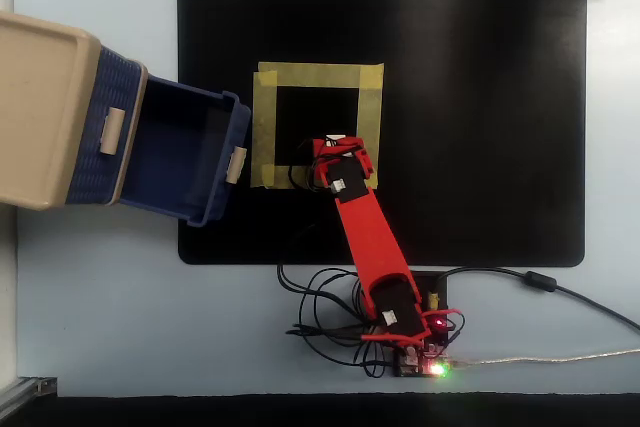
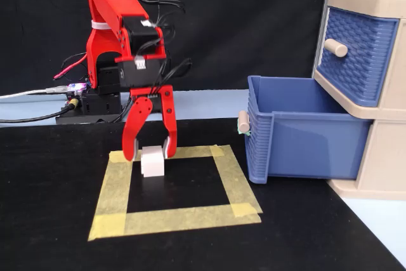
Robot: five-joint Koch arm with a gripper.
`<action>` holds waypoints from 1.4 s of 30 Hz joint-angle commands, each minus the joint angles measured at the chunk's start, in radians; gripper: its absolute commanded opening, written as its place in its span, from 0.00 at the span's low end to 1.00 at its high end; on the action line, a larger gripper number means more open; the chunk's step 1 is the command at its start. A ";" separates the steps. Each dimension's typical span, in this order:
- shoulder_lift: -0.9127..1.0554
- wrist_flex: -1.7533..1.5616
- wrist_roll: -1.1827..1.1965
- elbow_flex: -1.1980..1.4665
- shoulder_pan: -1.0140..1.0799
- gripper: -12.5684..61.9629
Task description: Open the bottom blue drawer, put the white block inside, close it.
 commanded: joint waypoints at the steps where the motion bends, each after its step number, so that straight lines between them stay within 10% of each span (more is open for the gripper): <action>1: 0.000 -0.066 0.000 0.000 -0.005 0.62; 7: -0.031 -0.104 0.006 0.005 -0.002 0.53; 12: -0.006 -0.091 0.008 0.009 0.014 0.05; 23: 0.230 0.437 -0.132 -0.434 0.014 0.06; 30: -0.189 0.721 -0.732 -1.177 -0.397 0.06; 39: -0.557 0.713 -0.819 -1.600 -0.543 0.08; 42: -0.588 0.684 -0.819 -1.629 -0.551 0.45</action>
